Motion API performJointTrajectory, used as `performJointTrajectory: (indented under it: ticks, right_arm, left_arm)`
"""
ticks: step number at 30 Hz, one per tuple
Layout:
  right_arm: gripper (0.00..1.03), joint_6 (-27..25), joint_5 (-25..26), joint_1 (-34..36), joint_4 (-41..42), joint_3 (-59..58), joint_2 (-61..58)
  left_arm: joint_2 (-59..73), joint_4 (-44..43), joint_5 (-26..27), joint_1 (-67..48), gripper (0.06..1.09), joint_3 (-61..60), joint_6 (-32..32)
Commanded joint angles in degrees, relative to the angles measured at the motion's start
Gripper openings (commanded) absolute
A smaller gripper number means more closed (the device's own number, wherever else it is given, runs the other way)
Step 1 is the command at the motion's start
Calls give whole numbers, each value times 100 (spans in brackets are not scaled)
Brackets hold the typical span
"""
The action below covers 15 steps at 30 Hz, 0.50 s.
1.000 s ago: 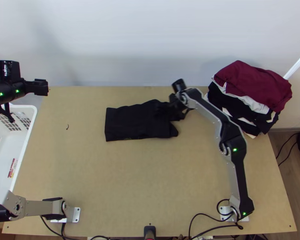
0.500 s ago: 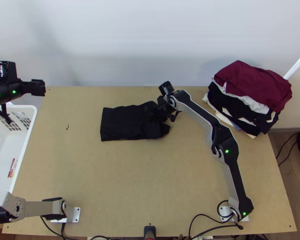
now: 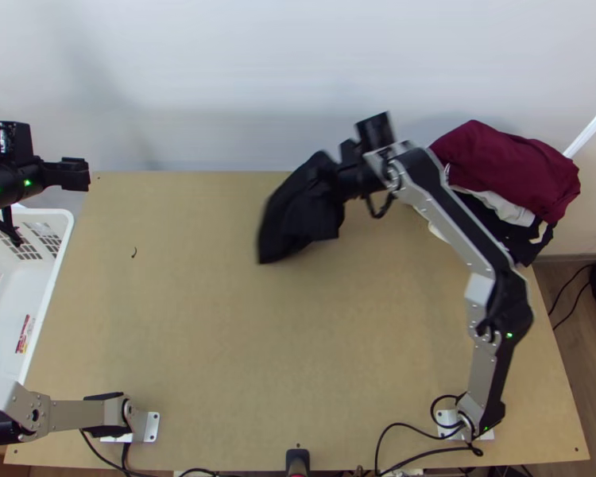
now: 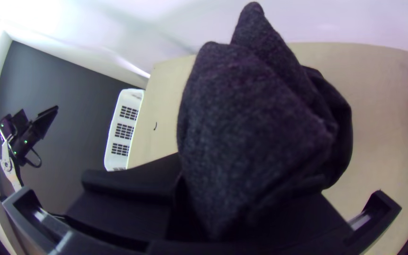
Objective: Fold the t-shirt
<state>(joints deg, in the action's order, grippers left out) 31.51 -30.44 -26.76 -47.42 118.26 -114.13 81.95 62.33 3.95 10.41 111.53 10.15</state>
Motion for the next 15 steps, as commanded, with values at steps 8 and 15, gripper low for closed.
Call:
performJointTrajectory:
  ticks: [8, 15]
  right_arm:
    - [3, 189, -24, 1024, 716, 672, 743]
    - [3, 321, -24, 1754, 1701, 1077, 1085]
  left_arm:
    - [-180, 60, -17, 48, 105, -17, 101]
    - [-180, 25, -17, 48, 105, -8, 110]
